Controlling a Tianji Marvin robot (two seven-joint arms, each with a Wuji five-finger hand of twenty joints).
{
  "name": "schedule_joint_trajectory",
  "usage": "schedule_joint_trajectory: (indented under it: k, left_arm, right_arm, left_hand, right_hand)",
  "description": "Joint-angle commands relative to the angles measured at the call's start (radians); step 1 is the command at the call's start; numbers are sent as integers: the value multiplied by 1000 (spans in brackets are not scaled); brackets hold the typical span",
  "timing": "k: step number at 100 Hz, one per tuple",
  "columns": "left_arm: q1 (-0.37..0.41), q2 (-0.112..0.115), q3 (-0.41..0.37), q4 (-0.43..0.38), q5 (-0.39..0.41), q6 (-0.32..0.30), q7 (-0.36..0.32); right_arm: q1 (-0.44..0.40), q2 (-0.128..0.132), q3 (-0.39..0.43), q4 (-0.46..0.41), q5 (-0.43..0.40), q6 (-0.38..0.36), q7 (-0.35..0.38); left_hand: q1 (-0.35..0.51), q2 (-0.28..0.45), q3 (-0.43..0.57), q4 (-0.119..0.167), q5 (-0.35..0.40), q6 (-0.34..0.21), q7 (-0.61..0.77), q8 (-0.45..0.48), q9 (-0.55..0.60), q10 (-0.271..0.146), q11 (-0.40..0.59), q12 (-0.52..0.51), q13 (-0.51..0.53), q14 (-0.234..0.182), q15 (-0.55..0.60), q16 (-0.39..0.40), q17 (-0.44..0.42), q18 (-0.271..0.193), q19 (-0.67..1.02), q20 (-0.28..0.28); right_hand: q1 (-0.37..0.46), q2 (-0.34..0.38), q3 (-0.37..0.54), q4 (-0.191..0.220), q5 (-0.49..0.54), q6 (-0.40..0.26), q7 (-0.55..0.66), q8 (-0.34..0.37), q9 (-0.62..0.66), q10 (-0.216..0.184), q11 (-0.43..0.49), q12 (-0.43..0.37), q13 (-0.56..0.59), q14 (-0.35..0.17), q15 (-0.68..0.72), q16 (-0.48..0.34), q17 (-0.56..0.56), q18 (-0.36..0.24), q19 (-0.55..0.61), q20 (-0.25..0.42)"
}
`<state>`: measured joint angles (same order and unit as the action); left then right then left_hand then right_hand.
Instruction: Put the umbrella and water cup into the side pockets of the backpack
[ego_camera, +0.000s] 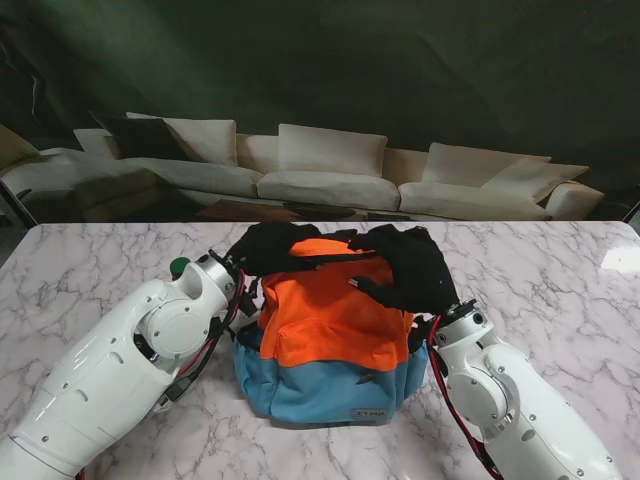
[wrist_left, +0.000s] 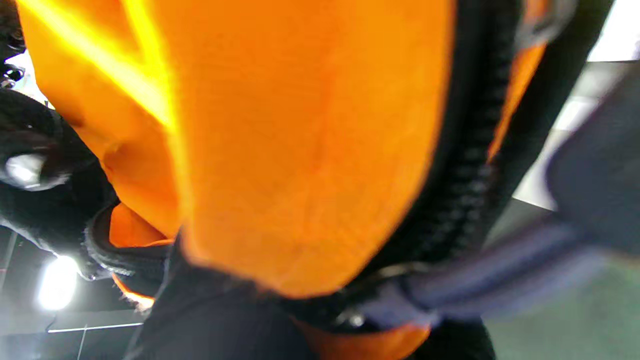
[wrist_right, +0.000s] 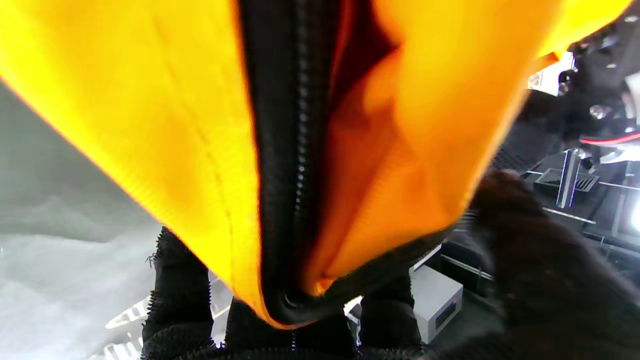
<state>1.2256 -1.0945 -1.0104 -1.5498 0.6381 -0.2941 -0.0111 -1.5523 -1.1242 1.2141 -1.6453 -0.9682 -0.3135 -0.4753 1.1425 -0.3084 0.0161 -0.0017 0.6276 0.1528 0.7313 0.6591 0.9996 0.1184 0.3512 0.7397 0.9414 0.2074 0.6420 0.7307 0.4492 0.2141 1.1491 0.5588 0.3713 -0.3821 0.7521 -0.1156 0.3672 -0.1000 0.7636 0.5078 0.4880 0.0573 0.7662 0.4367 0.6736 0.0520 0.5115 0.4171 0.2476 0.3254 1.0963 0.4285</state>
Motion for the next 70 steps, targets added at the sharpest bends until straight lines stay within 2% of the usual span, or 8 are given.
schedule_joint_trajectory:
  k: [1, 11, 20, 45, 47, 51, 63, 70]
  left_arm:
    - [-4, -13, -1, -23, 6, -12, -4]
    - [2, -16, -12, -38, 25, -30, 24]
    - [12, -18, -24, -52, 37, -53, 51]
    - [57, -15, -59, -82, 95, -126, 97]
    - [60, -15, -61, -83, 97, -130, 99]
    - [67, -14, -65, -85, 100, -141, 100]
    - [88, -10, -74, -90, 111, -172, 103]
    - [100, -8, -80, -92, 123, -185, 106]
  right_arm:
    - [-14, -5, 5, -31, 39, -6, 4]
    - [-40, -19, 22, -87, 120, 10, 35]
    - [-60, -18, 44, -133, 118, 28, 53]
    - [-128, 11, 90, -227, 54, 116, 197]
    - [-131, 12, 89, -228, 53, 123, 209]
    - [-134, 16, 86, -230, 55, 137, 238]
    - [-121, 19, 55, -214, 84, 196, 291]
    - [-106, 17, 32, -199, 113, 230, 307]
  left_hand:
    - [100, 26, 58, 35, 14, -99, 60, -5, 48, -51, 21, -6, 17, -2, 24, 9, 18, -58, 52, 14]
    - [99, 29, 57, 33, 12, -109, 67, -6, 46, -60, 17, -8, 11, -5, 18, 6, 16, -63, 47, 11]
    - [99, 34, 56, 32, 6, -116, 71, -8, 43, -67, 13, -9, 5, -8, 12, 2, 12, -71, 38, 6]
    - [99, 40, 53, 30, -5, -122, 81, -12, 38, -76, 4, -6, -4, -14, 0, -3, 5, -76, 23, -1]
    - [99, 40, 52, 30, -5, -122, 82, -12, 37, -76, 3, -6, -4, -15, 0, -3, 5, -76, 22, -1]
    - [100, 41, 53, 31, -6, -123, 83, -13, 37, -77, 2, -6, -5, -15, -2, -3, 4, -76, 21, -2]
    - [99, 43, 52, 31, -8, -124, 85, -14, 36, -79, -1, -6, -6, -15, -5, -5, 3, -77, 19, -3]
    - [99, 43, 50, 30, -9, -126, 86, -14, 35, -80, -2, -6, -7, -16, -6, -5, 3, -77, 18, -3]
  right_hand:
    - [-115, -21, -36, 23, -105, 60, -87, 0, -110, 19, -64, -42, -66, 10, -41, -27, -35, -22, -29, 1]
    - [-165, -51, -108, 10, -229, 129, -177, -28, -225, 43, -71, -74, -137, 30, -83, -50, -71, -13, -54, 5]
    - [-170, -76, -149, 15, -267, 178, -258, -57, -304, 67, -125, -118, -179, 54, -140, -85, -88, -2, -84, 6]
    - [-179, -193, -100, 15, -190, 302, -396, -70, -248, 118, -202, -158, -105, 100, -227, -136, -53, 39, -126, -3]
    - [-179, -204, -82, 11, -171, 305, -430, -13, -229, 117, -200, -146, -78, 96, -225, -118, -35, 37, -118, 7]
    - [-167, -220, -73, 13, -150, 311, -435, 11, -200, 117, -184, -137, -35, 87, -209, -106, 0, 24, -91, 18]
    - [15, -233, -148, 45, -50, 296, -368, 107, -63, 113, -57, -80, 146, 52, -62, -18, 169, -48, 87, 81]
    - [181, -190, -191, 66, 66, 211, -244, 173, 124, 60, 69, -7, 305, 24, 83, 55, 307, -98, 227, 108]
